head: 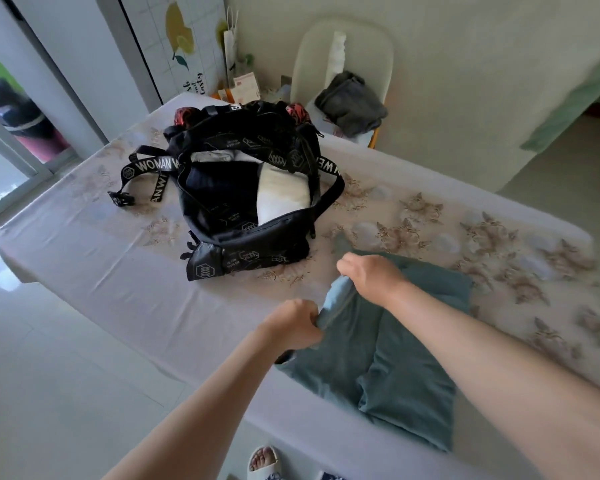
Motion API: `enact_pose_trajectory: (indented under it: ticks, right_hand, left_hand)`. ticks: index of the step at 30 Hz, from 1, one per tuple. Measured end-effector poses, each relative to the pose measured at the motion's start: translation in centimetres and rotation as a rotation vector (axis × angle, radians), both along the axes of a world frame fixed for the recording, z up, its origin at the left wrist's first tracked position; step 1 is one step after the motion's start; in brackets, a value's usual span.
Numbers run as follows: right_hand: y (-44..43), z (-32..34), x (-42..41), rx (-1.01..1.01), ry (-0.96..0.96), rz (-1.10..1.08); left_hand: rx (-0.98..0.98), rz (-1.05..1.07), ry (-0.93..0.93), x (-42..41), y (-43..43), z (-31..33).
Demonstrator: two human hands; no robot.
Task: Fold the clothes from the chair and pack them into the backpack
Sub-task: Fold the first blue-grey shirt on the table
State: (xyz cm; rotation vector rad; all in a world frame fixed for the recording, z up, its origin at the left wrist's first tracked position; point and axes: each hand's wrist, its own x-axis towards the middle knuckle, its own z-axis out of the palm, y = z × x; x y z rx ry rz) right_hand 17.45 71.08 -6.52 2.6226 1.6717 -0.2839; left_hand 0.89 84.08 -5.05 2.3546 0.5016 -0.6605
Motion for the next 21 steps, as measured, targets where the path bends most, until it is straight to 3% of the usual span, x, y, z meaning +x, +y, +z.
enact_pose_trajectory:
  ticks: [7,10,12,13,16,18,21]
  right_hand:
    - [-11.9,2.8,2.5,0.200,-0.076,-0.165]
    - [-17.2,1.9,1.7,0.001,-0.147,-0.281]
    - [-20.1,0.6,0.2,-0.308,-0.074,-0.337]
    - [-21.1,0.0,-0.9,-0.363,-0.056,-0.370]
    - [-22.6,-1.6,-3.8,-0.157,-0.053,-0.565]
    - [-22.4,-2.6,-5.6,-0.044,0.069,-0.689]
    - [-21.2,-3.6,-7.9,0.140,0.129,-0.749]
  left_hand:
    - [-0.050,-0.407,0.026,7.0,-10.0,5.5]
    - [-0.310,-0.473,0.234,7.1,-15.1,4.9]
    - [-0.419,-0.492,0.380,6.5,-17.2,3.1]
    - [-0.368,-0.533,0.332,6.2,-17.6,2.2]
    - [-0.110,-0.476,-0.122,6.1,-17.0,-0.7]
    - [0.038,-0.444,-0.381,5.4,-15.7,-2.9]
    - [0.233,-0.647,-0.302,3.0,-13.4,-6.2]
